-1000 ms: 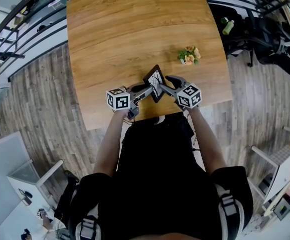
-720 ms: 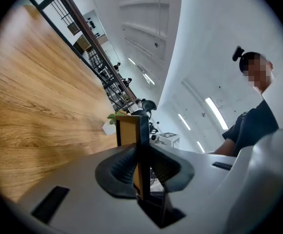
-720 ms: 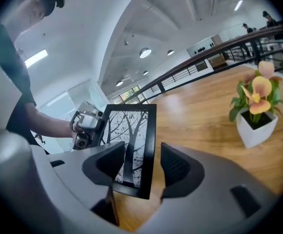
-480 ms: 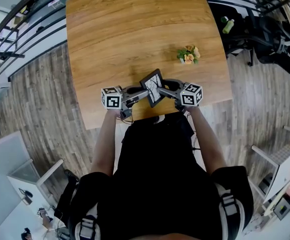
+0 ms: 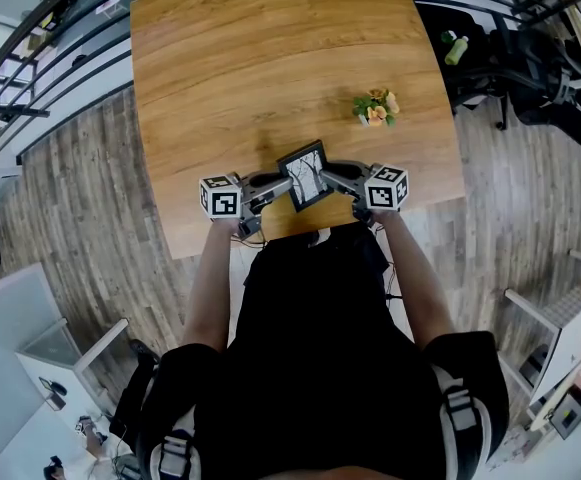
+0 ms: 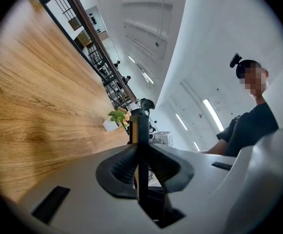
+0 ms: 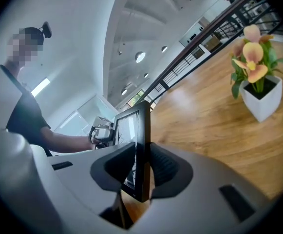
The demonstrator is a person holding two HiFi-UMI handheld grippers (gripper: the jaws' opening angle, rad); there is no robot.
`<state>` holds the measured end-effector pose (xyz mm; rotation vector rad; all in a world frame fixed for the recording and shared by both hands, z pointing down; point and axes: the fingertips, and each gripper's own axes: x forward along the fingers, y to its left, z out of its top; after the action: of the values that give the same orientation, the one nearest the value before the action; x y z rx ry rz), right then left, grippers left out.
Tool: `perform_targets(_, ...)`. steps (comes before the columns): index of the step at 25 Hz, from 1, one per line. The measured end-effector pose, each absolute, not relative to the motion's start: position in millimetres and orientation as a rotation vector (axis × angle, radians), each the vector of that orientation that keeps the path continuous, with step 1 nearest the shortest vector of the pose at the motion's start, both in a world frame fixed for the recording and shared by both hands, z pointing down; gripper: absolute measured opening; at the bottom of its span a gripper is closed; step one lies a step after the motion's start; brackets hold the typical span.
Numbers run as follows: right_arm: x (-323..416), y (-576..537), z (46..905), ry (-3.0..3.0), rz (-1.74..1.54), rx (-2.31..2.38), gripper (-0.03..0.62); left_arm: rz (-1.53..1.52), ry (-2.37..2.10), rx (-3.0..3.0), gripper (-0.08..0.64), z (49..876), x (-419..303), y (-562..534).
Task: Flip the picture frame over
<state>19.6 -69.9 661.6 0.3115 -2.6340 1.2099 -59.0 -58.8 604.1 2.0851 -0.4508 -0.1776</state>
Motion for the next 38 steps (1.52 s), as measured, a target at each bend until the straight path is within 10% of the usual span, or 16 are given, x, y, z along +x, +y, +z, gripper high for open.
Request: perform_targets(38, 12, -97, 729, -2.402, 1.023, 0.639, 0.091, 0.141, -0.931, 2.032, 0.086, 691, -82, -106)
